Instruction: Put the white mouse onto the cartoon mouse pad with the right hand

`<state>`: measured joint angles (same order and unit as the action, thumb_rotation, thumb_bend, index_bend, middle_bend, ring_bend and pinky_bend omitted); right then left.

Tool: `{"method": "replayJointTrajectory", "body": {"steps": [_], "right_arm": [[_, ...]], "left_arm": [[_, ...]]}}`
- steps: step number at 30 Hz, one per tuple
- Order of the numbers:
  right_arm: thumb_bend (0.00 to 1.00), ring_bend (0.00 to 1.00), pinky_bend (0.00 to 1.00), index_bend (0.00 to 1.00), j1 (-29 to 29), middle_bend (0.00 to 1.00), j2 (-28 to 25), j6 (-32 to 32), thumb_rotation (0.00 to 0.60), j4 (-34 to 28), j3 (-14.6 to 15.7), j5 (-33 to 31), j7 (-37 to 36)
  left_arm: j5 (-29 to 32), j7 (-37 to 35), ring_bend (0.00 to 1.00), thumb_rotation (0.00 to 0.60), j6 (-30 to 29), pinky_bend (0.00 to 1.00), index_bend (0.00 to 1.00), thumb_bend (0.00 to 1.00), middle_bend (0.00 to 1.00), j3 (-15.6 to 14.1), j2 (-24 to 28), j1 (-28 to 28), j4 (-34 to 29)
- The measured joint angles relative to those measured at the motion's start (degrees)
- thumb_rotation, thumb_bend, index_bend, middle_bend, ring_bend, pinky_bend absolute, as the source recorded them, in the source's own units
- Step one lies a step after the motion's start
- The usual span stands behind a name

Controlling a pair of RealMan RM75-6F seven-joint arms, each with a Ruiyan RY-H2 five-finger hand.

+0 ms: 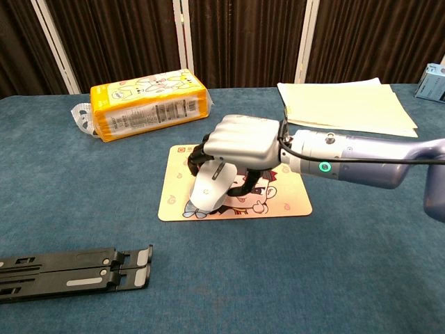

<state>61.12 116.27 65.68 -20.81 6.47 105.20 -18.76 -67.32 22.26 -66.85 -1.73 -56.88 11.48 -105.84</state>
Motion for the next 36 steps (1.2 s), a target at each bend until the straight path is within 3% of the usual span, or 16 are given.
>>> {"method": "replayJointTrajectory", "body": {"steps": [11, 16, 19, 22, 36], "right_arm": [[0.23, 0.27, 0.35, 0.59, -0.63, 0.44, 3.12, -1.28, 0.600, 4.96, -0.31, -1.53, 4.58], [0.19, 0.14, 0.17, 0.35, -0.82, 0.32, 3.50, -2.98, 0.600, 5.66, -0.89, -2.67, 7.28], [0.18, 0.11, 0.12, 0.20, -0.86, 0.28, 3.26, -4.37, 0.600, 5.11, -1.06, -3.21, 9.09], [0.17, 0.09, 0.09, 0.13, -1.04, 0.25, 2.94, -4.43, 0.600, 3.76, -1.43, -3.91, 10.78], [0.13, 0.09, 0.08, 0.08, -1.67, 0.24, 3.26, -1.91, 0.600, 0.54, -5.50, -7.95, 16.16]], "left_arm": [[-0.11, -0.50, 0.00, 0.600, -0.56, 0.00, 0.00, 0.02, 0.00, -0.21, -0.09, 0.01, 0.09], [-0.44, -0.68, 0.00, 0.600, -0.81, 0.00, 0.00, 0.02, 0.00, -0.29, -0.22, 0.00, 0.24], [-0.59, -0.83, 0.00, 0.600, -0.98, 0.00, 0.00, 0.02, 0.00, -0.31, -0.32, 0.03, 0.29], [-0.81, -0.92, 0.00, 0.600, -1.18, 0.00, 0.00, 0.02, 0.00, -0.33, -0.45, 0.04, 0.37], [-1.11, -1.24, 0.00, 0.600, -1.66, 0.00, 0.00, 0.02, 0.00, -0.45, -0.63, 0.03, 0.49]]}}
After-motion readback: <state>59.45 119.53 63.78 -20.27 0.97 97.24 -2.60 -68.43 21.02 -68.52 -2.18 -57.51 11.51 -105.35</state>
